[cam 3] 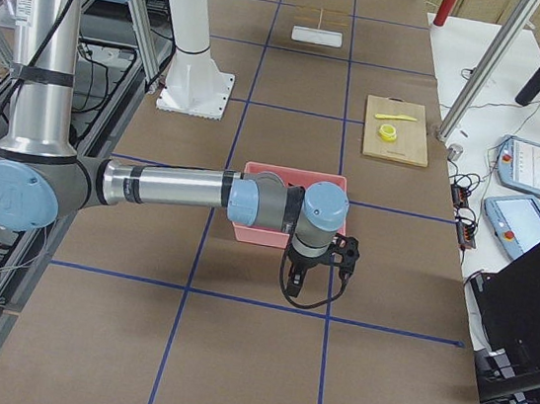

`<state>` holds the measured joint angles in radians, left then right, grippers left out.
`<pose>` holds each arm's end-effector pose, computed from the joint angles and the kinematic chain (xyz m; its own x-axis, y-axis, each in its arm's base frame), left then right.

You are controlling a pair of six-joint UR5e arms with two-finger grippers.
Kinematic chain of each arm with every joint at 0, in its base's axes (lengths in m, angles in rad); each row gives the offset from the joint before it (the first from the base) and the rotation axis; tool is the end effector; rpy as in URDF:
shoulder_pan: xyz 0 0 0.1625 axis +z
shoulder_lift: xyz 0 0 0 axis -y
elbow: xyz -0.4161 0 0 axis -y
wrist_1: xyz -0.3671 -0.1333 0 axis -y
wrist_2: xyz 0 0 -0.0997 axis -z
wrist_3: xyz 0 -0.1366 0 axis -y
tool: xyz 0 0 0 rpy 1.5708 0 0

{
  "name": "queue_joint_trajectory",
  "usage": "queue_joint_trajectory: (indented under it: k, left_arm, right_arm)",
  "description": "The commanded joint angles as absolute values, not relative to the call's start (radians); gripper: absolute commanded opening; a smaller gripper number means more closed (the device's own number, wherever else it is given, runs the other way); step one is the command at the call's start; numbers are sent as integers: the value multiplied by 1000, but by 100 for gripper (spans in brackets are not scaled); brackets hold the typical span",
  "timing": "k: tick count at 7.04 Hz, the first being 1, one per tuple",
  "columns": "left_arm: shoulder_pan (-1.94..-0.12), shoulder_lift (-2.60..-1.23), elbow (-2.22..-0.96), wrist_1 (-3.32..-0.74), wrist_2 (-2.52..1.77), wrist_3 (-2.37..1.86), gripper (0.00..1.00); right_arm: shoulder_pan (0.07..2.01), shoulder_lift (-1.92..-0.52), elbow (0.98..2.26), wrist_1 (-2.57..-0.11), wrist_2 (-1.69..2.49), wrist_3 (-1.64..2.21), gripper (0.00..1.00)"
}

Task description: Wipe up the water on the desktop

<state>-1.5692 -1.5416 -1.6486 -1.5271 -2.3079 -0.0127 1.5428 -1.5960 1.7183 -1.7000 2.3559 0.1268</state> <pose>-0.0408 -0.4548 0.6612 0.7404 -0.0082 -0.6721 0.0078 1.0000 -0.0036 0.0240 -0.4538 0.6310 0.7050 0.1116 0.7003 -0.0617 0.9934 -0.0962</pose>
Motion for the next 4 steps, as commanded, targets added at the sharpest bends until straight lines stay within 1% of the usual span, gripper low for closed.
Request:
queue_joint_trajectory:
  k: [1,4]
  left_arm:
    - [-1569,-1539,-1651,-1528,-2307,-12,98]
    - [-1569,-1539,-1651,-1528,-2307,-12,98]
  right_arm:
    - [1540,-1598,1726,-1710,2310,127,100]
    - [1540,-1606,1720,-1707,2318,127,100]
